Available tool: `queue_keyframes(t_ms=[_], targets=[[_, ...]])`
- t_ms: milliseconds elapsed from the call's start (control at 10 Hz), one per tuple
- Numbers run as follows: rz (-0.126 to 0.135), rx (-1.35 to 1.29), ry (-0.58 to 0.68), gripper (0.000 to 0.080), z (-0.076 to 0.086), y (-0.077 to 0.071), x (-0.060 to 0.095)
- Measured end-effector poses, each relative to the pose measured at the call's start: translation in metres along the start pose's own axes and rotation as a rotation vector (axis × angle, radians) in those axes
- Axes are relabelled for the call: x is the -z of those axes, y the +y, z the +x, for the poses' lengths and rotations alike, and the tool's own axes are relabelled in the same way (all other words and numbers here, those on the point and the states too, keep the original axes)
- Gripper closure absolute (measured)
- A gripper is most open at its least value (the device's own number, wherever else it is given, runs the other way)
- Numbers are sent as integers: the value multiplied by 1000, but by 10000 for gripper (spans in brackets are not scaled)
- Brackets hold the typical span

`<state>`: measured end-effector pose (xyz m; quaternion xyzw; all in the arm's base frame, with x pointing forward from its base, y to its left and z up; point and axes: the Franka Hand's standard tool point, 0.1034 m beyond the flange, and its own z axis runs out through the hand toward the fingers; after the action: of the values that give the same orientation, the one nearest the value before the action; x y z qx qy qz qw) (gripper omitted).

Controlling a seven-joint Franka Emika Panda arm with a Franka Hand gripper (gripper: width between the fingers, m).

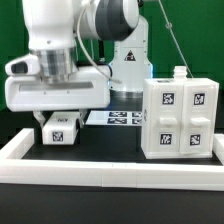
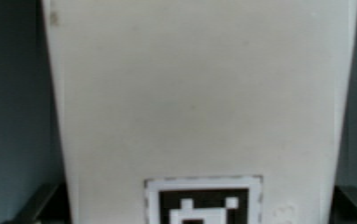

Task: Assemble cabinet

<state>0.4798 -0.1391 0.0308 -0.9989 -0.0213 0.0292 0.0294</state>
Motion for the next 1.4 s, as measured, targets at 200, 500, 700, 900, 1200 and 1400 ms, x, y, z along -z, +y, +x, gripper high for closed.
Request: queue_keyframes(t_ms=[200, 500, 700, 900, 1200, 1400], targets=[[30, -6, 2, 246, 3, -3, 38], [48, -60, 12, 246, 18, -40, 87], [51, -42, 9, 246, 22, -51, 90], [50, -44, 5, 246, 21, -50, 88], [41, -74, 4, 246, 26, -63, 100], [51, -69, -7, 246, 42, -92, 137]])
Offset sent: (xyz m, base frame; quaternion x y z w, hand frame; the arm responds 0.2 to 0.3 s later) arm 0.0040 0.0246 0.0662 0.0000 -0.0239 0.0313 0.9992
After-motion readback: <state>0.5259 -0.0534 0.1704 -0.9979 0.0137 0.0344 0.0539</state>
